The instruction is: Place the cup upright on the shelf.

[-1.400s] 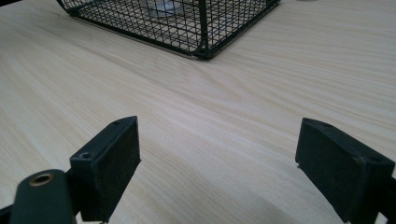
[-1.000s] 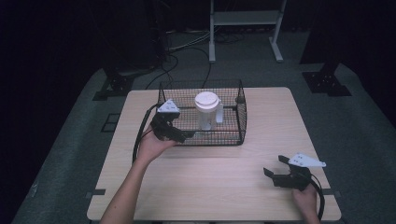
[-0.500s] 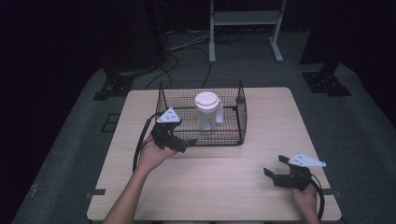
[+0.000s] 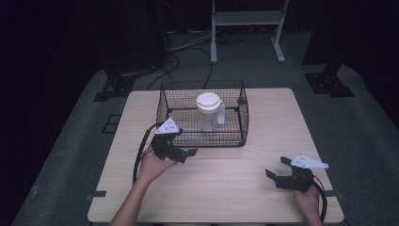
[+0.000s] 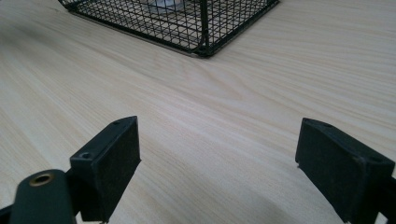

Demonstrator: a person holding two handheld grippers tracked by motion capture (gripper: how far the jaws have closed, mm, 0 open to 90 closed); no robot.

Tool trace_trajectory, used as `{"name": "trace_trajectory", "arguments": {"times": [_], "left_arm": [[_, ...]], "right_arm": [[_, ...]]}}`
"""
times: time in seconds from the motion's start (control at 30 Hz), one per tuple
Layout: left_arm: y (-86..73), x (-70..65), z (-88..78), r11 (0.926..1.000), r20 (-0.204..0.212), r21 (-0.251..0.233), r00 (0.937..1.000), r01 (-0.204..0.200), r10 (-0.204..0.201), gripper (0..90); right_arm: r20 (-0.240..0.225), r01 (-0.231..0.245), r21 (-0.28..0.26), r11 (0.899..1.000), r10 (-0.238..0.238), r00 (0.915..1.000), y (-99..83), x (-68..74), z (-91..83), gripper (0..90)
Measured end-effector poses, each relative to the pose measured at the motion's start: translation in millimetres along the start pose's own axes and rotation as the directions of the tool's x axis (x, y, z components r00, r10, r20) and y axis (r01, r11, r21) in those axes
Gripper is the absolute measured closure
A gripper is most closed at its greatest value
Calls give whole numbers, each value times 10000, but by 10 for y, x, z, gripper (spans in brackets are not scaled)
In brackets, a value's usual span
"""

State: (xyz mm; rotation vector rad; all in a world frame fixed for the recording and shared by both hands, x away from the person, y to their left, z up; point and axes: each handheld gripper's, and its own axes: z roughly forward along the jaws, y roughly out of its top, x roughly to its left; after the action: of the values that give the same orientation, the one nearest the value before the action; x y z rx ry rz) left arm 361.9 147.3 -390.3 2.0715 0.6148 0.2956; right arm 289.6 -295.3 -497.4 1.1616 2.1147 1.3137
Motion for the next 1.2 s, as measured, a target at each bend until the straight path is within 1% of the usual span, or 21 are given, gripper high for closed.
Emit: {"name": "trace_trajectory", "arguments": {"times": [0.07, 0.23, 0.33, 0.47, 0.7, 0.77, 0.83, 0.93, 1.03, 1.2], "left_arm": [[-29, -12, -8, 10000, 65, -42, 10000, 39, -38, 5], [-104, -63, -17, 9999, -41, 48, 9999, -108, 108, 5], [-141, -87, -40, 10000, 34, -79, 10000, -17, 18, 5], [-176, -113, -90, 9998, 37, -214, 10000, -8, 9, 6], [-272, -149, -168, 9997, -42, -247, 10000, -25, 24, 6], [-309, -157, -188, 9996, -55, -270, 10000, 45, -47, 6], [-343, -165, -203, 9997, -134, -230, 9999, 8, -11, 6], [-392, -167, -217, 9997, -96, -243, 9999, 68, -70, 6], [-436, -158, -228, 9993, -16, -320, 9998, 210, -211, 6], [-512, -160, -252, 9992, -119, -305, 9996, 268, -272, 6]], "right_arm": [[2, -55, 2, 10000, 55, 10000, 1, -1, -2, 129], [11, -37, -4, 10000, 37, 10000, 0, 0, -1, 129], [15, -51, -1, 10000, 51, 10000, 0, -1, -1, 129], [22, -41, -5, 10000, 41, 10000, 0, -1, -1, 129], [13, -20, -9, 10000, 20, 10000, 0, 0, -1, 129], [12, -15, -10, 10000, 15, 10000, 0, 0, -1, 129], [8, -12, -6, 10000, 12, 10000, 0, 0, -1, 129], [21, -12, 11, 10000, 12, 10000, 1, 2, 1, 129], [26, 16, 28, 10000, -16, 10000, 1, 3, 3, 129], [19, 27, 23, 10000, -27, 10000, 1, 5, 4, 129]]}}
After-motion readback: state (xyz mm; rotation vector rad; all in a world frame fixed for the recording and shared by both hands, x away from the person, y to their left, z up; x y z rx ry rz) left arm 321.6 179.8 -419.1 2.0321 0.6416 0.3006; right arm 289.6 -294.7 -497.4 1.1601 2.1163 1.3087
